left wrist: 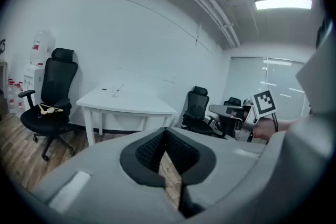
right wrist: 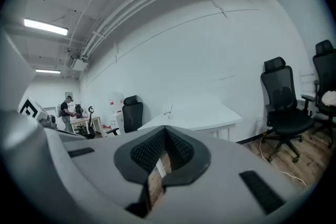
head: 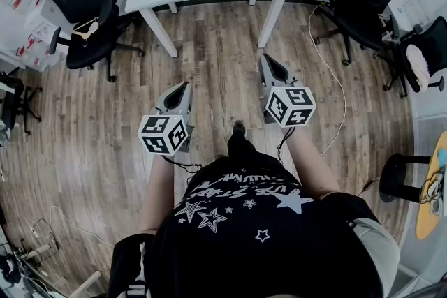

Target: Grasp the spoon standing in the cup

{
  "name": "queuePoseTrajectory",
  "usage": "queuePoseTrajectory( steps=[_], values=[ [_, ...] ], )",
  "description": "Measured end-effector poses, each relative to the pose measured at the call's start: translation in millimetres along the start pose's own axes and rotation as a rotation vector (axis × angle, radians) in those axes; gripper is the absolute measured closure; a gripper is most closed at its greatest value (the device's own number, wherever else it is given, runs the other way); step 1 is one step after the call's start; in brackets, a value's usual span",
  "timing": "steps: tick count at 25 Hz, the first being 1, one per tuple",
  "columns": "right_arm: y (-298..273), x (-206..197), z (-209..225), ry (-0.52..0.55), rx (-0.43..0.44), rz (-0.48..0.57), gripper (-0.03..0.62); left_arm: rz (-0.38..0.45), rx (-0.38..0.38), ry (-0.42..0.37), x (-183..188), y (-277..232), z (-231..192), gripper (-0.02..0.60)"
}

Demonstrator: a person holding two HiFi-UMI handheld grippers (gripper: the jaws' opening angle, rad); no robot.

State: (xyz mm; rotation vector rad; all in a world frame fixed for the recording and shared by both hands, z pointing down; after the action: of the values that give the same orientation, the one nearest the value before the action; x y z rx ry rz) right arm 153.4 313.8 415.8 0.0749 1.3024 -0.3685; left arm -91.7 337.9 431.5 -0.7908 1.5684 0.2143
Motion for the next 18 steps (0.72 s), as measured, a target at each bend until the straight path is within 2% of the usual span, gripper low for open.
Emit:
queuePoseTrajectory(
  steps=[18],
  values=[
    [-44,-5,4,0.021,0.029,-0.035,0.585,-0.03,0.009,0.024,3,-29,-28,0.577]
  ],
)
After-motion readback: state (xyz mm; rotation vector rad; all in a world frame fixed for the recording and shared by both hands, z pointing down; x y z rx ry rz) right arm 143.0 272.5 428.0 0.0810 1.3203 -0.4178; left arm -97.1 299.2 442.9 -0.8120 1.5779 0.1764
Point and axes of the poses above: the fingertips, and each gripper's own axes: y backward along the fingers, z to its right, x out of its top, the point moved 4 cm from there along y, backward along the fingers, and after that the axes turned 3 degrees about -y, right-handed, at the moved point
